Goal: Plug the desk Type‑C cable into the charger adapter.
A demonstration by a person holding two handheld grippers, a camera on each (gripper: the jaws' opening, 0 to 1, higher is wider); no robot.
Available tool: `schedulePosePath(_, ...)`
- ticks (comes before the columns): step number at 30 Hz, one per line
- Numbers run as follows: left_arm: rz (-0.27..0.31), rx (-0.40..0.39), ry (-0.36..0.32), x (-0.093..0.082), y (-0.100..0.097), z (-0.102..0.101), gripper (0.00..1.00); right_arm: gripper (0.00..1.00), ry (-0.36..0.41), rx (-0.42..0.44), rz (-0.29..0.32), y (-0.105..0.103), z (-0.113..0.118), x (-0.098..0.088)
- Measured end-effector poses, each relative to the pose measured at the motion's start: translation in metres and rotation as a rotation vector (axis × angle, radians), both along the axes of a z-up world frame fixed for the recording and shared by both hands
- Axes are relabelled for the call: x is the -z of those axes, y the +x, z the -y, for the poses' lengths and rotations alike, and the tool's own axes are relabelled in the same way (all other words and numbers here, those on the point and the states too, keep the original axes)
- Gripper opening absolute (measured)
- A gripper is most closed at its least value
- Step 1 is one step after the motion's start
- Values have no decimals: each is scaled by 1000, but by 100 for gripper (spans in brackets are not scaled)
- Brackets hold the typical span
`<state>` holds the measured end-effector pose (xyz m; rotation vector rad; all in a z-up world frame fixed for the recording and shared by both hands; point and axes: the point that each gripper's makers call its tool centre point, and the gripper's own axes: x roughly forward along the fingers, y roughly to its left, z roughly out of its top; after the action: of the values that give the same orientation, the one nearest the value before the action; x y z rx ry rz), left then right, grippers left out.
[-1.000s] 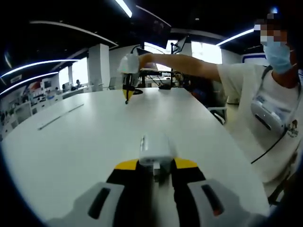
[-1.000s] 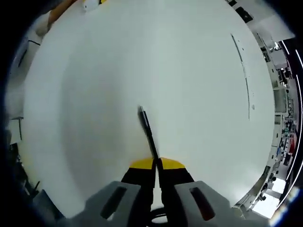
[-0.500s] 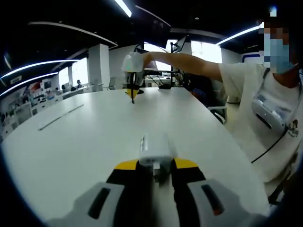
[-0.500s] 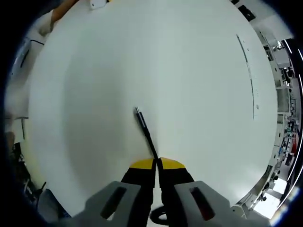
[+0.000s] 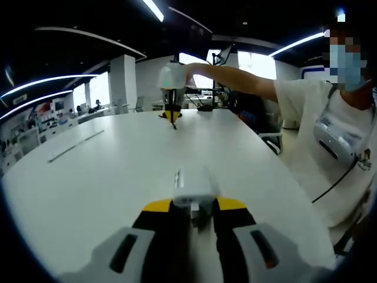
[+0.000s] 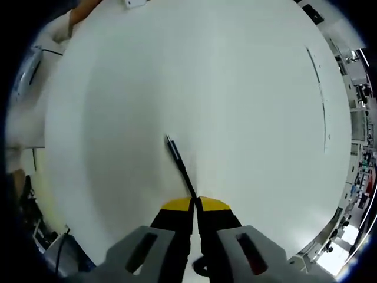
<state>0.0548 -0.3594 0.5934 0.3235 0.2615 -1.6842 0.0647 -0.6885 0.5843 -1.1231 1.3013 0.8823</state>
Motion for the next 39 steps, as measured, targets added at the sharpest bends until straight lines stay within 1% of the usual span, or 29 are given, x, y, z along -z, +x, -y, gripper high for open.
schedulePosePath(7, 0, 0, -1, 0, -1, 0, 25, 2, -9, -25, -21, -11, -12, 0)
schedulePosePath(15, 1, 0, -1, 0, -1, 1, 25, 2, 21, -39, -27, -23, -26, 0)
schedulePosePath(21, 2, -1, -1, 0, 0, 1, 25, 1, 51, -59, -20, -31, -38, -2)
schedulePosePath(27, 2, -1, -1, 0, -1, 1, 25, 2, 35, -52, -48, -39, -42, 1)
schedulePosePath(39, 3, -2, -2, 0, -1, 1, 25, 1, 43, -25, -89, -50, -53, 0)
